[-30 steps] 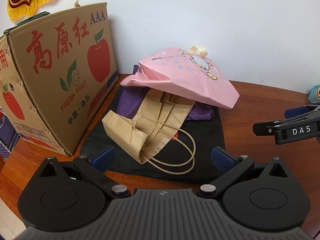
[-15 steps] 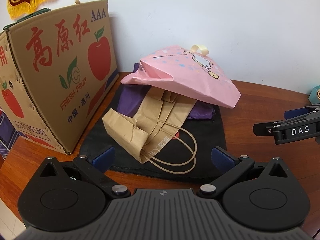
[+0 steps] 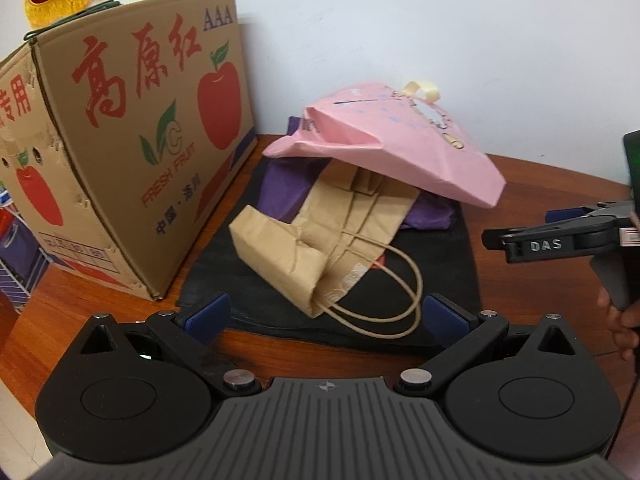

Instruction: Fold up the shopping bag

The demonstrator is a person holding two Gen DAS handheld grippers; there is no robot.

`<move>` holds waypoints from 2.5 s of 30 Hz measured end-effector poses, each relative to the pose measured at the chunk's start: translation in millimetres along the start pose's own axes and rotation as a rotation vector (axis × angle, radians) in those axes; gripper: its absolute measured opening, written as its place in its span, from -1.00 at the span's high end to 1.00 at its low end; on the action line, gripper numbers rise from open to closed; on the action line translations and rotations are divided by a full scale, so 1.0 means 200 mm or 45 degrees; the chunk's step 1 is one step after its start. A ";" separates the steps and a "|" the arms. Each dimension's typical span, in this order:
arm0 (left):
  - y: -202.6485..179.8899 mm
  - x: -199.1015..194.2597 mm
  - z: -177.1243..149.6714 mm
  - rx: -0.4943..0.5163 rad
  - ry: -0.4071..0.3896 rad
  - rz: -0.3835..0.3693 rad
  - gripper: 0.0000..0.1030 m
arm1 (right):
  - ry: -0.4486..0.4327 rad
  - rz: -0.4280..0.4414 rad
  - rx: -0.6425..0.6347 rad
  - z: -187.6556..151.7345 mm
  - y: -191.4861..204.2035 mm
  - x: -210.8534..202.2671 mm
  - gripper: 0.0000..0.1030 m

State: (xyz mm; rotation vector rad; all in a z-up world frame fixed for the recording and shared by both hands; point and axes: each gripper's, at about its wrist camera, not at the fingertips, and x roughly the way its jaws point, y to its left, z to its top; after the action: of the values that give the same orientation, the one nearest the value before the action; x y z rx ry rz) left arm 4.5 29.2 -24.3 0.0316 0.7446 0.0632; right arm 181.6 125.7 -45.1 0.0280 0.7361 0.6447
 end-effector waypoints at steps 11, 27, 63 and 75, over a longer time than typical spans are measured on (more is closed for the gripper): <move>0.03 0.00 -0.01 0.052 0.007 0.087 -1.00 | 0.022 -0.008 0.056 0.03 0.00 0.45 -0.46; -0.06 0.01 0.06 0.177 -0.085 0.086 -1.00 | -0.110 0.100 0.088 0.15 0.00 0.44 0.57; -0.66 -0.01 -0.05 0.293 -0.147 -0.325 -0.97 | 0.014 0.025 0.110 -0.06 -0.92 -1.09 0.60; -1.03 -0.06 -0.04 0.370 -0.207 -0.364 -0.97 | 0.186 -0.071 0.123 -0.55 -1.27 -1.23 0.59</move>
State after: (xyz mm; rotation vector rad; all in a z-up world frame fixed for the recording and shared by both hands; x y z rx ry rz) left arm -0.1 -178.0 -33.2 0.2045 0.5849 -0.3177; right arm 111.2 -237.7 -38.0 0.0497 0.9057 0.5617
